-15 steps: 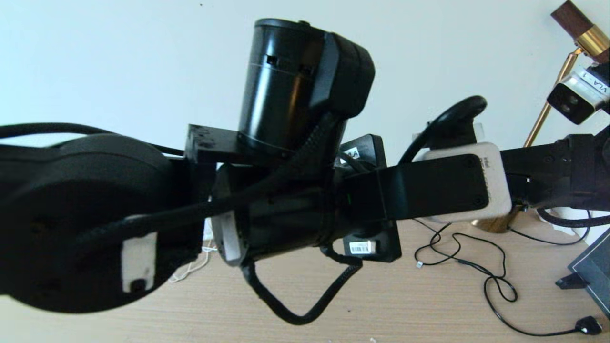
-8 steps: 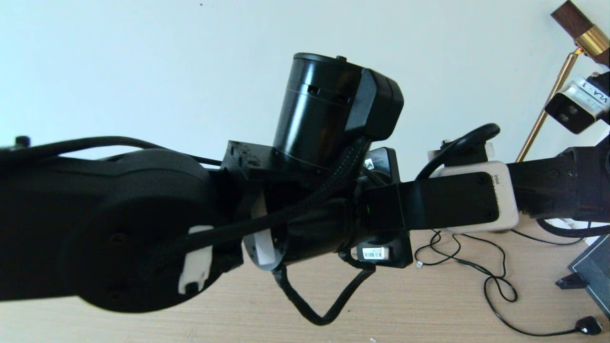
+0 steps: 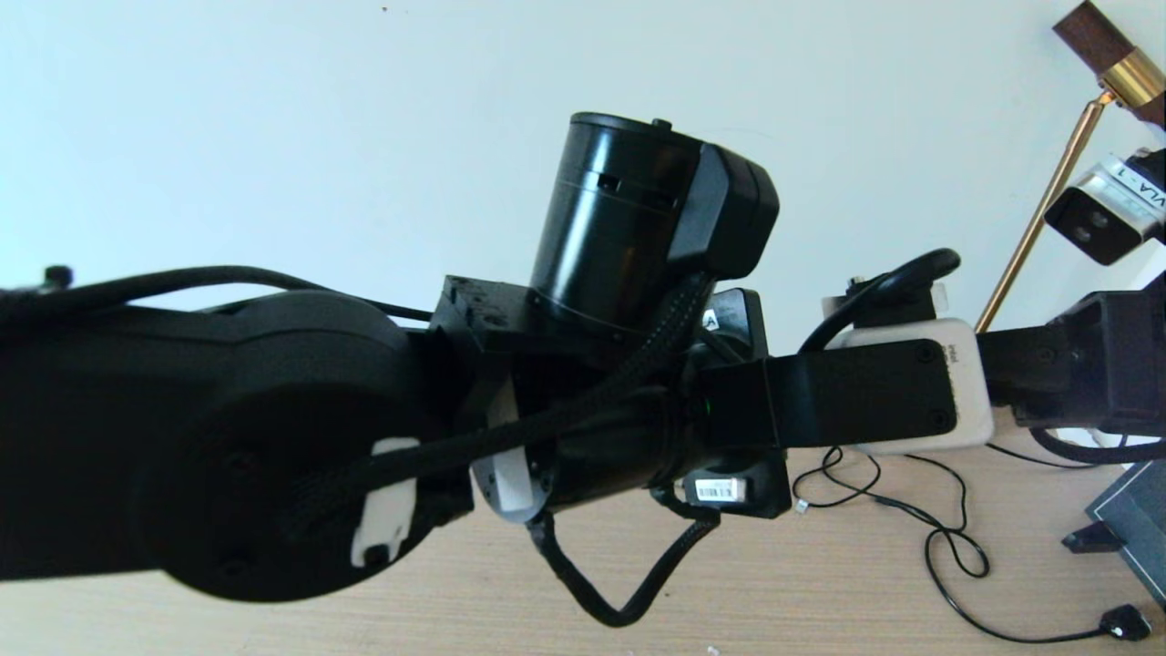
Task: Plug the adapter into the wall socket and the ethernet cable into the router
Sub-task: Align cable and router interface
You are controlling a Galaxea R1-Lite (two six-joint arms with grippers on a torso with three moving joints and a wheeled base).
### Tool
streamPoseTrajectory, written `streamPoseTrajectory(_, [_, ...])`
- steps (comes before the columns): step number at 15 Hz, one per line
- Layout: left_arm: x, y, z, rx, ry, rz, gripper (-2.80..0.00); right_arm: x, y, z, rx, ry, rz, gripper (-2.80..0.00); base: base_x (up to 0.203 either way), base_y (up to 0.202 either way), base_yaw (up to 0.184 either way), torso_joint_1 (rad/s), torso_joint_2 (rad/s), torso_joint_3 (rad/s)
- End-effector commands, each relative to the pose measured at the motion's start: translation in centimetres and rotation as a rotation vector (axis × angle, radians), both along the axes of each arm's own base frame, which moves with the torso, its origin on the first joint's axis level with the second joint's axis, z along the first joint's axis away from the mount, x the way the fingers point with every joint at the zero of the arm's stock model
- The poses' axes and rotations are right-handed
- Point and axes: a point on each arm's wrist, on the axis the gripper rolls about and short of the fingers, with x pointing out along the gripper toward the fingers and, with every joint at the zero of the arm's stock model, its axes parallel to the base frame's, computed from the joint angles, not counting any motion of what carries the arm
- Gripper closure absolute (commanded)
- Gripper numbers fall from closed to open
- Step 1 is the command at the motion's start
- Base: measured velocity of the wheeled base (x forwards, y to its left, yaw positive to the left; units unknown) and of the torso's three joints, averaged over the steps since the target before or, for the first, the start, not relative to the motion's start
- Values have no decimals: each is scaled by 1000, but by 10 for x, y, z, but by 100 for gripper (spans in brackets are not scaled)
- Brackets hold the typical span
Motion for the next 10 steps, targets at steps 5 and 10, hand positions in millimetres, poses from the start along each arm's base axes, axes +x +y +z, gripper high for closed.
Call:
streamPoseTrajectory(5, [-3,-1,1,-1,-7,-8,0,-1,0,-7,-3,23,6,0,0,0,0,0,0,0])
streamPoseTrajectory(10, [-3,-1,1,0,-8,-9,0,-2,1,-8,-4,28,10,0,0,0,0,0,0,0])
